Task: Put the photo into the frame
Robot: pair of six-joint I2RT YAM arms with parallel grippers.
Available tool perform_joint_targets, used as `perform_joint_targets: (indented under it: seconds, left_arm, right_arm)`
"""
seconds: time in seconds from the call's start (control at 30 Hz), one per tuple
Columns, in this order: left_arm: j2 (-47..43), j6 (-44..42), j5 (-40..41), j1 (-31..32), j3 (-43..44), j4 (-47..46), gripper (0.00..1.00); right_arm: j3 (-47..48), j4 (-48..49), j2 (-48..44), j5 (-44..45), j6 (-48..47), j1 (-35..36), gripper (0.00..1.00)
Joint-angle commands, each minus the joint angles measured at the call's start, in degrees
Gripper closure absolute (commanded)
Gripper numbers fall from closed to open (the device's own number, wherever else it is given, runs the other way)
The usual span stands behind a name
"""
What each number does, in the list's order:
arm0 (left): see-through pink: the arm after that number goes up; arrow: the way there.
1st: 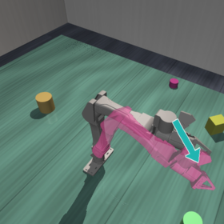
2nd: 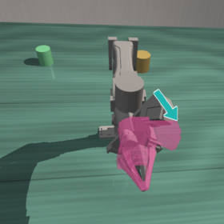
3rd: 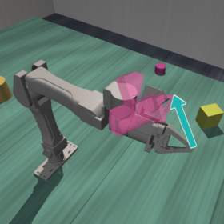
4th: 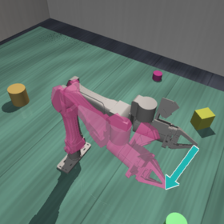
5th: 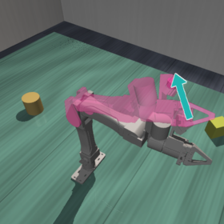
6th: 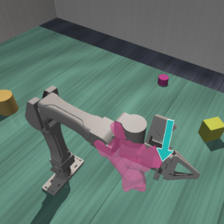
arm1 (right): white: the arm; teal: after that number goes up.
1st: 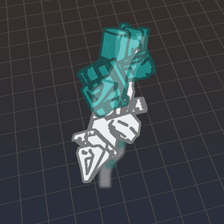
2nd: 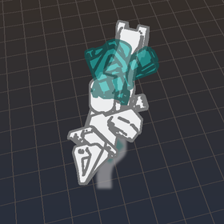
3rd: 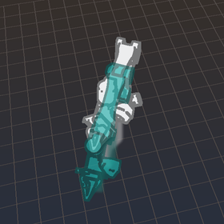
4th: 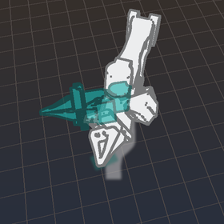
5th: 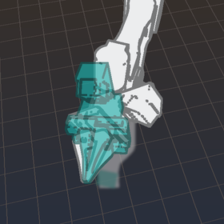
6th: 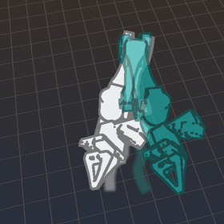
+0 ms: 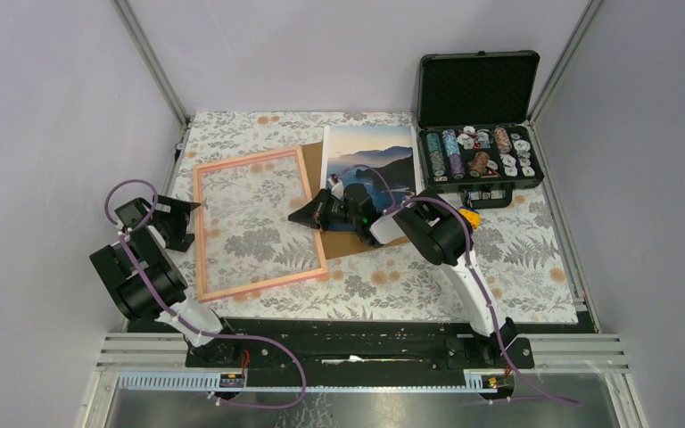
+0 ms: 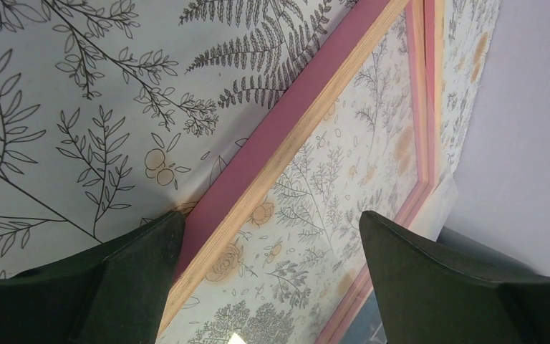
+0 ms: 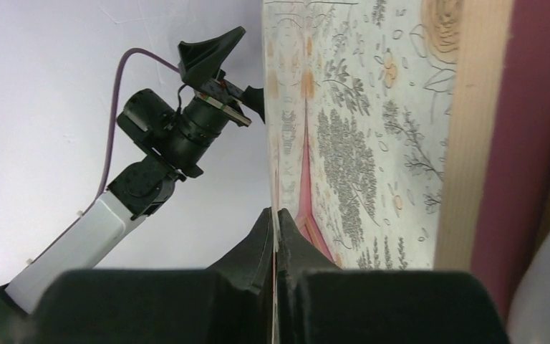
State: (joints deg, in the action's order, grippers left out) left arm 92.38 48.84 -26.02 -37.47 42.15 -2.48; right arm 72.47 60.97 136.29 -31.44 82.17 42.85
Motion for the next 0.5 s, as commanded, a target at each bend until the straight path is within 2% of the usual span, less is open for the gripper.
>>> perform_joint_targets:
  seconds: [0.0,0.37,0.47]
  left_arm:
    - [2.20,0.12,-1.75,0.54,-2.34,4.68,0.01]
    - [2.63,0.20,-2.12,0.52,-2.19,4.68,0.01]
    - [2.65,0.16,-2.05,0.41,-2.08,4.67,0.01]
  right_arm:
    - [2.87,6.72,0.07,-0.72,2.42,0.28,1.00]
    - [1.55,10.59,-0.41,0.28,2.90,1.24,1.00]
    - [0.76,14.47,-0.36,-0.06,2.43,1.36,1.00]
